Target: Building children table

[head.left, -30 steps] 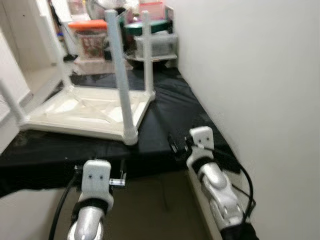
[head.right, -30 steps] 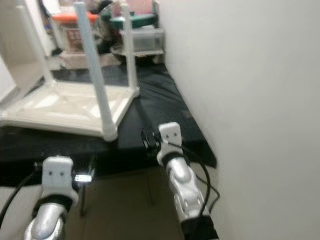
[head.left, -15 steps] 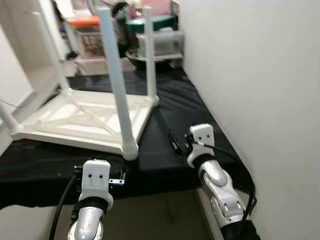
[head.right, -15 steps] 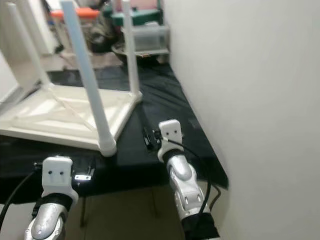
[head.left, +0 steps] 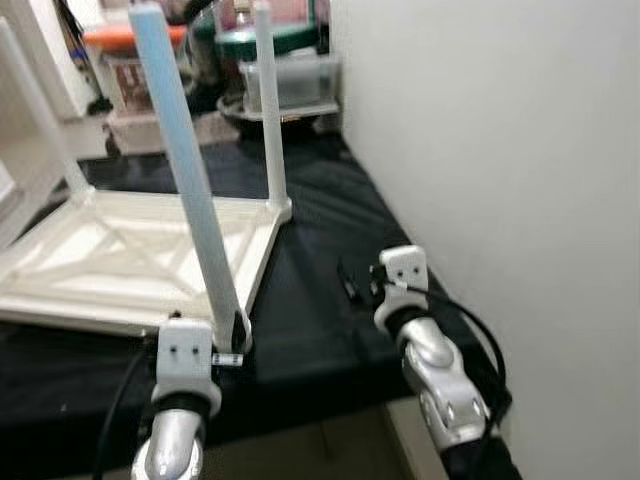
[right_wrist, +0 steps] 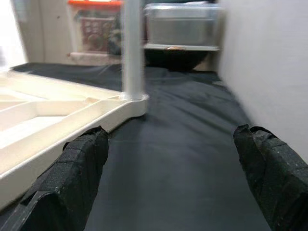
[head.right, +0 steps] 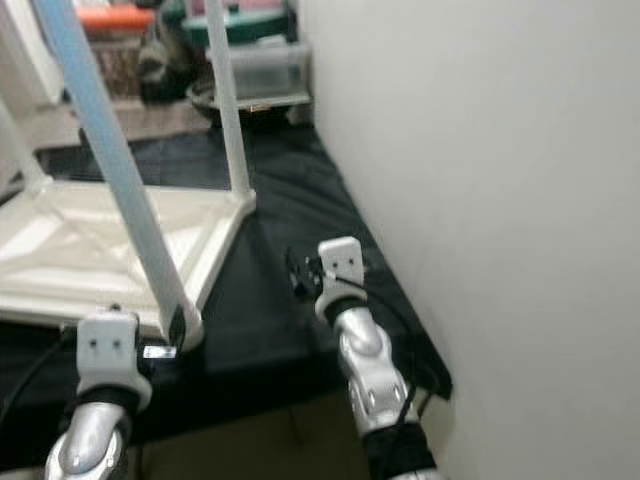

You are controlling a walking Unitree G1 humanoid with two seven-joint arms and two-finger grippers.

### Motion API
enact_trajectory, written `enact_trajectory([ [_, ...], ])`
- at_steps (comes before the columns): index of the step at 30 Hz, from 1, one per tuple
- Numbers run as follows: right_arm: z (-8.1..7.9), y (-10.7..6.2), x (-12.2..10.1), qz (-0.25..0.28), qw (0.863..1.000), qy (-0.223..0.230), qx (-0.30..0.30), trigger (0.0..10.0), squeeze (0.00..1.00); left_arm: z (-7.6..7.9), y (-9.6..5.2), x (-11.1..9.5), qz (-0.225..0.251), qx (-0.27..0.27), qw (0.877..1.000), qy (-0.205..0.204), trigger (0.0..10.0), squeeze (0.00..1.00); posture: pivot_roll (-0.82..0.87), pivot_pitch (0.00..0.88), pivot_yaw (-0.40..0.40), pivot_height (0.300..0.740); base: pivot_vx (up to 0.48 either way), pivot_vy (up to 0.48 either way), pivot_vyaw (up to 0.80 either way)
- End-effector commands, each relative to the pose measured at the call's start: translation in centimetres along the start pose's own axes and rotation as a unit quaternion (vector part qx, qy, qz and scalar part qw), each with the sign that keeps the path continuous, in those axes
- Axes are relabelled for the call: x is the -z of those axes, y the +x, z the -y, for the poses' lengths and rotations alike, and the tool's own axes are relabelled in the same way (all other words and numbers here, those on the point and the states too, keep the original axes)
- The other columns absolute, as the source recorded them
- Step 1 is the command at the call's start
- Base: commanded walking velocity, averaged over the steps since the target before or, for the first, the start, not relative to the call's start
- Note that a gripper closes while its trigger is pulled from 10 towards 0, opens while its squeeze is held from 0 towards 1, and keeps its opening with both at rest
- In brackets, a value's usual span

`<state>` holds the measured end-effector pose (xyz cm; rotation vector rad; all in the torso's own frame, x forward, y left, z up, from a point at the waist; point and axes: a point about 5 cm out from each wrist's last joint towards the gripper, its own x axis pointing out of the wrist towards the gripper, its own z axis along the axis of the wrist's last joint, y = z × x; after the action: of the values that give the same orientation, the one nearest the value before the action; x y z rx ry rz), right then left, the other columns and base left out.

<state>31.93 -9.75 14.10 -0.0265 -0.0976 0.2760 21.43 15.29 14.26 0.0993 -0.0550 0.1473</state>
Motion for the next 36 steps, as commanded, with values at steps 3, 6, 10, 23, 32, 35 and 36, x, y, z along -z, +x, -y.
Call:
enact_trajectory([
  [3, -0.4, 0.2, 0.0, 0.002, 1.0, -0.002, -0.011, 10.0, 0.0, -0.4, -0.1, 0.5, -0.012, -0.005, 1.0, 0.012, 10.0, 0.0, 0.01, 0.0, -0.016, 0.734, 0.0, 0.0, 0.21],
  [6, -0.2, 0.3, 0.0, -0.001, 1.0, -0.004, -0.007, 10.0, 0.0, -0.3, -0.1, 0.4, -0.011, -0.001, 1.0, 0.011, 10.0, 0.0, 0.01, 0.0, -0.017, 0.734, 0.0, 0.0, 0.76],
  [10, 0.3, 0.5, 0.0, -0.002, 1.0, -0.01, 0.0, 10.0, 0.0, -0.1, -0.2, 0.5, -0.013, 0.002, 1.0, 0.01, 10.0, 0.0, 0.01, 0.0, -0.017, 0.734, 0.0, 0.0, 0.8],
  [23, 2.7, 1.1, -0.3, -0.013, 0.998, -0.011, 0.065, 10.0, 0.0, 0.1, -0.3, 0.5, -0.017, 0.007, 1.0, 0.0, 10.0, 0.0, 0.01, 0.0, -0.016, 0.734, 0.0, 0.0, 0.1],
  [32, 4.9, 3.0, -0.5, -0.047, 0.997, 0.045, -0.047, 10.0, 0.0, 0.1, -0.4, 0.7, -0.02, 0.013, 1.0, 0.004, 10.0, 0.0, 0.01, 0.006, -0.012, 0.734, 0.0, 0.0, 0.0],
  [35, 6.7, 3.2, -0.9, -0.069, 0.992, 0.016, -0.109, 10.0, 0.0, 0.2, -0.7, 1.2, -0.032, 0.028, 0.999, 0.002, 10.0, 0.0, 0.01, 0.01, -0.011, 0.734, 0.0, 0.0, 0.0],
  [36, 6.7, 3.2, -0.9, -0.069, 0.992, 0.016, -0.109, 10.0, 0.0, 0.2, -0.7, 1.2, -0.032, 0.028, 0.999, 0.002, 10.0, 0.0, 0.01, 0.01, -0.011, 0.734, 0.0, 0.0, 0.0],
])
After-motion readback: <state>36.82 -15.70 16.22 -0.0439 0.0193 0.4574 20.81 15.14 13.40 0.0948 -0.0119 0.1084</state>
